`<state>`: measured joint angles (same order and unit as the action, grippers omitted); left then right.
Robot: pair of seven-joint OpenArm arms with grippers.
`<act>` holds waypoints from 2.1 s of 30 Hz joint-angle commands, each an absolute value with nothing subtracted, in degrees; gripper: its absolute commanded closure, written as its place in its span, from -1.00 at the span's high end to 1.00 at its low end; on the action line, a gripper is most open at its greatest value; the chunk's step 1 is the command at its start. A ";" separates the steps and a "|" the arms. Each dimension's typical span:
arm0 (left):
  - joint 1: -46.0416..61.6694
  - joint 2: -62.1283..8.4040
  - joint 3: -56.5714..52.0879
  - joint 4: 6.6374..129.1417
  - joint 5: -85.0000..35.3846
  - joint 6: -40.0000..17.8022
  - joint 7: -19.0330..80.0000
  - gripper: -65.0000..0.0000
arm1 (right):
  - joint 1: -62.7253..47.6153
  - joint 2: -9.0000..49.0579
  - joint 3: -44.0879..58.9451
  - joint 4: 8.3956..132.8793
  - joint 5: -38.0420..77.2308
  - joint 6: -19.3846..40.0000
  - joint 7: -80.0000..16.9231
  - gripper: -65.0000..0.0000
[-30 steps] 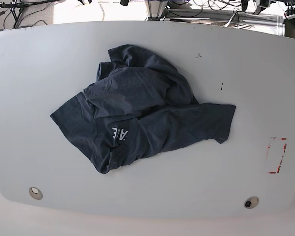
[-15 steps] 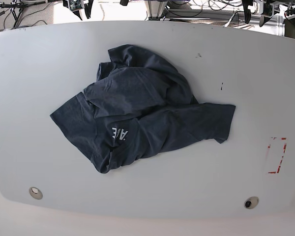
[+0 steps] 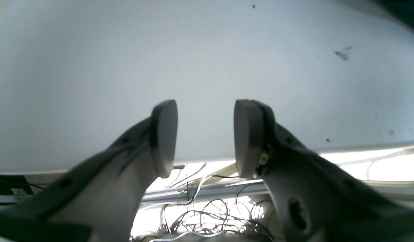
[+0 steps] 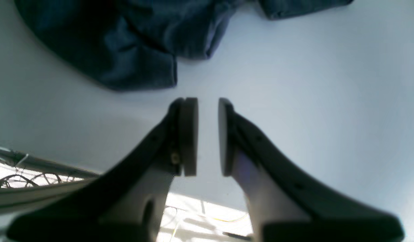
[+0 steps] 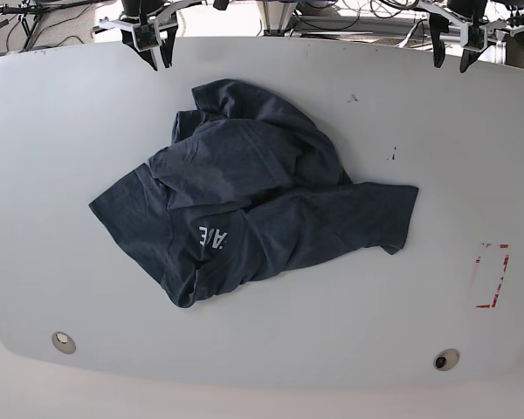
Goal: Fold the T-shirt properly
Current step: 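Lower the right gripper onto the navy T-shirt's bunched fabric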
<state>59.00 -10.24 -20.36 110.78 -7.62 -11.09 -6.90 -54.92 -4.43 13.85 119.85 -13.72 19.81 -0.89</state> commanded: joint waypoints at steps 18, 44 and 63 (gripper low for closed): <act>55.49 -10.88 -21.13 112.27 -7.38 -10.98 -8.64 -0.15 | -45.71 -3.41 12.76 120.85 -12.28 20.92 0.43 -0.38; 52.48 -10.77 -21.08 112.05 -6.83 -11.22 -6.87 -0.05 | -31.59 -2.00 14.37 117.79 -4.63 22.98 -14.91 0.27; 52.68 -10.82 -21.64 112.14 -6.43 -11.37 -7.39 0.00 | -23.40 1.33 15.06 117.51 4.57 33.80 -28.99 0.27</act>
<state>51.81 -10.68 -21.23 111.26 -6.24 -11.75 -5.61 -24.36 0.95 15.11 116.55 3.68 33.58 -30.76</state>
